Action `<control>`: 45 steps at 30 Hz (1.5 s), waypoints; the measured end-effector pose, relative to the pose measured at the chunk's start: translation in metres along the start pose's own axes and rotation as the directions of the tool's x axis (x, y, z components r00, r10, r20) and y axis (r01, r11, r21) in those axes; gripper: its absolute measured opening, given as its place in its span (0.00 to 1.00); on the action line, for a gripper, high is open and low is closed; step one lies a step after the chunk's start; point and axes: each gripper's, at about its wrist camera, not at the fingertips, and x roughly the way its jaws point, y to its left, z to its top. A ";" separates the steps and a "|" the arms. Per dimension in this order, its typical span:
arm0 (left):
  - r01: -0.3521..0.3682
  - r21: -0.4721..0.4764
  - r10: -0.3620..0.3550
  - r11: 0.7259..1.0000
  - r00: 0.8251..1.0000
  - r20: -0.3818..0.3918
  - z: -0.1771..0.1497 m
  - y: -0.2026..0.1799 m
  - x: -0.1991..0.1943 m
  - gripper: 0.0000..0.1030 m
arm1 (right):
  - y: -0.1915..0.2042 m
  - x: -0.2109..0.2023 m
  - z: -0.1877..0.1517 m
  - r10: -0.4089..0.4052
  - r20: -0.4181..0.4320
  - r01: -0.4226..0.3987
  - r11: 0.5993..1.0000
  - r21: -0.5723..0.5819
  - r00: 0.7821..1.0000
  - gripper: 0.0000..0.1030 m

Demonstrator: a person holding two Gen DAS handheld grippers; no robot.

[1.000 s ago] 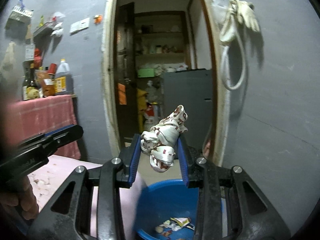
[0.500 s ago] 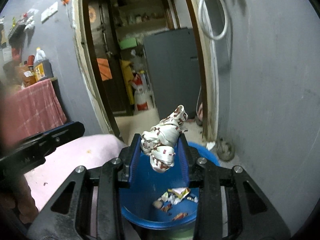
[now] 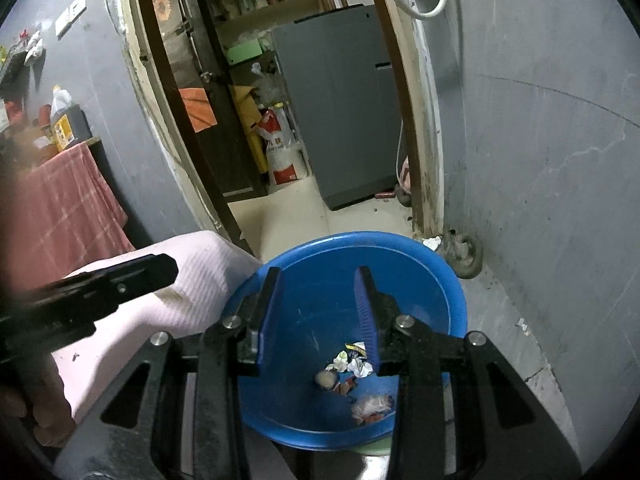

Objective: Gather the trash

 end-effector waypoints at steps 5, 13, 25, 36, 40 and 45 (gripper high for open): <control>-0.005 -0.009 0.005 1.000 1.000 -0.003 -0.001 0.003 0.003 0.37 | -0.001 -0.002 0.001 -0.009 0.001 0.009 1.000 0.006 1.000 0.36; -0.030 -0.025 0.031 0.999 0.999 0.038 -0.001 0.008 -0.015 0.48 | -0.001 -0.018 0.007 -0.029 0.043 0.029 1.000 -0.001 0.999 0.47; -0.084 -0.114 0.101 0.990 0.983 0.152 -0.003 0.026 -0.062 0.91 | 0.010 -0.059 0.015 -0.037 0.112 0.038 0.999 -0.007 0.993 0.82; -0.136 -0.101 0.156 0.986 0.962 0.224 -0.020 0.019 -0.122 0.93 | 0.029 -0.123 0.009 -0.002 0.190 0.008 0.999 -0.031 0.982 1.00; -0.152 -0.119 0.178 0.981 0.948 0.262 -0.032 0.020 -0.151 0.98 | 0.041 -0.149 0.003 0.002 0.210 0.009 0.999 -0.051 0.978 1.00; -0.159 -0.136 0.193 0.978 0.935 0.296 -0.050 0.019 -0.186 0.98 | 0.057 -0.182 -0.008 0.019 0.233 -0.001 0.997 -0.074 0.972 1.00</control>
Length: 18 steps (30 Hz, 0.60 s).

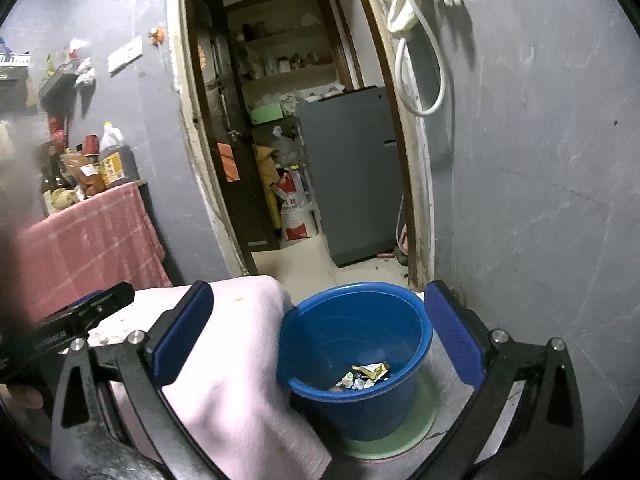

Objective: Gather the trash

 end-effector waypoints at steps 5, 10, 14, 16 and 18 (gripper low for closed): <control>-0.024 0.028 0.023 0.999 0.999 0.041 -0.008 0.000 -0.039 0.99 | 0.018 -0.031 -0.007 0.017 0.021 -0.017 1.000 -0.015 1.000 1.00; -0.043 0.048 0.039 0.998 0.997 0.071 -0.020 0.001 -0.075 0.99 | 0.031 -0.060 -0.020 0.032 0.037 -0.031 0.999 -0.023 0.999 1.00; -0.053 0.064 0.048 0.997 0.996 0.079 -0.033 0.002 -0.100 0.99 | 0.044 -0.082 -0.032 0.038 0.035 -0.036 0.998 -0.046 0.999 1.00; -0.060 0.072 0.054 0.996 0.995 0.087 -0.039 0.003 -0.113 0.99 | 0.049 -0.093 -0.039 0.039 0.036 -0.037 0.998 -0.058 0.999 1.00; -0.067 0.080 0.059 0.995 0.994 0.094 -0.043 0.003 -0.121 0.99 | 0.055 -0.101 -0.043 0.036 0.037 -0.033 0.997 -0.072 0.999 1.00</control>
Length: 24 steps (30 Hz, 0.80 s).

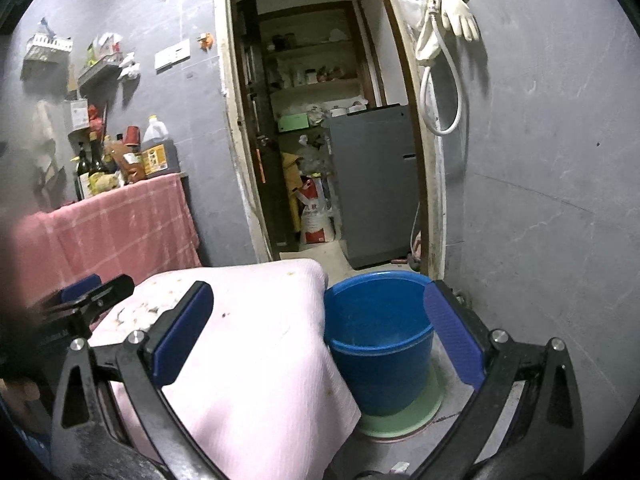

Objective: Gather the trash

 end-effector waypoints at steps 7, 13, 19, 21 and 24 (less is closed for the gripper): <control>-0.013 0.005 0.013 1.000 1.000 0.010 -0.020 0.004 -0.028 0.99 | 0.010 -0.026 -0.015 -0.009 0.026 0.009 1.000 0.008 1.000 1.00; -0.027 -0.004 0.027 1.000 0.999 -0.021 -0.039 0.010 -0.038 0.99 | 0.018 -0.037 -0.031 -0.026 0.019 0.027 1.000 -0.015 0.999 1.00; -0.060 -0.015 0.060 0.998 0.998 -0.019 -0.058 0.015 -0.049 0.99 | 0.016 -0.043 -0.045 -0.042 0.025 0.042 0.999 -0.012 0.999 1.00; -0.066 -0.014 0.066 0.998 0.998 -0.012 -0.061 0.015 -0.051 0.99 | 0.017 -0.044 -0.050 -0.057 0.026 0.058 0.998 -0.017 0.998 1.00; -0.071 -0.004 0.071 0.997 0.997 0.006 -0.064 0.014 -0.056 0.99 | 0.016 -0.042 -0.055 -0.070 0.022 0.071 0.997 -0.031 0.997 1.00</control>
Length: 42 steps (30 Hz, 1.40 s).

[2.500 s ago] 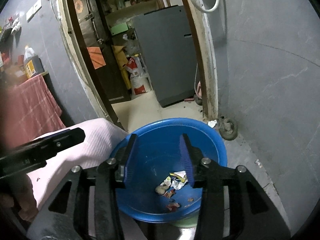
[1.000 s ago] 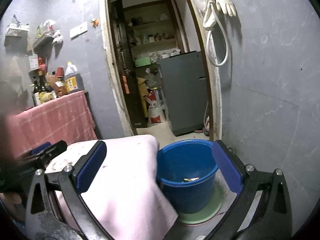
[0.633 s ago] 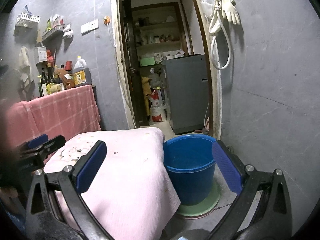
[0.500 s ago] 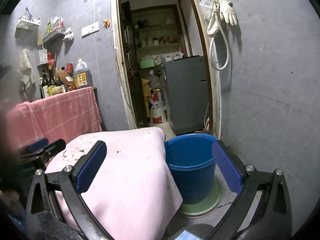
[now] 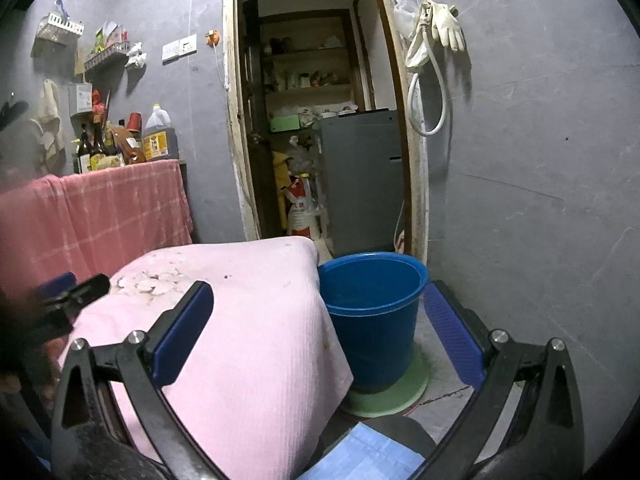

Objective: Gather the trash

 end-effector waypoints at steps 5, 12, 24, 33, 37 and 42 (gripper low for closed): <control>-0.014 0.021 0.014 1.000 1.000 0.011 -0.007 -0.001 -0.003 0.99 | 0.001 0.004 -0.005 0.000 -0.010 0.000 1.000 0.008 1.000 1.00; -0.027 0.022 0.027 0.999 1.000 0.016 -0.011 0.003 -0.004 0.99 | 0.001 0.008 -0.008 0.004 -0.024 -0.003 1.000 0.006 1.000 1.00; -0.029 0.014 0.029 0.999 1.000 0.009 -0.011 0.006 -0.004 0.99 | 0.001 0.008 -0.008 0.005 -0.026 -0.005 1.000 0.007 1.000 1.00; -0.026 0.013 0.026 1.000 1.000 0.004 -0.012 0.007 -0.003 0.99 | 0.001 0.008 -0.008 0.006 -0.026 -0.005 1.000 0.009 1.000 1.00; -0.027 0.014 0.027 1.000 1.000 0.004 -0.012 0.007 -0.003 0.99 | 0.001 0.009 -0.008 0.007 -0.025 -0.007 1.000 0.008 1.000 1.00; -0.026 0.015 0.026 1.000 1.000 0.004 -0.012 0.007 -0.003 0.99 | 0.002 0.008 -0.008 0.006 -0.024 -0.006 1.000 0.009 1.000 1.00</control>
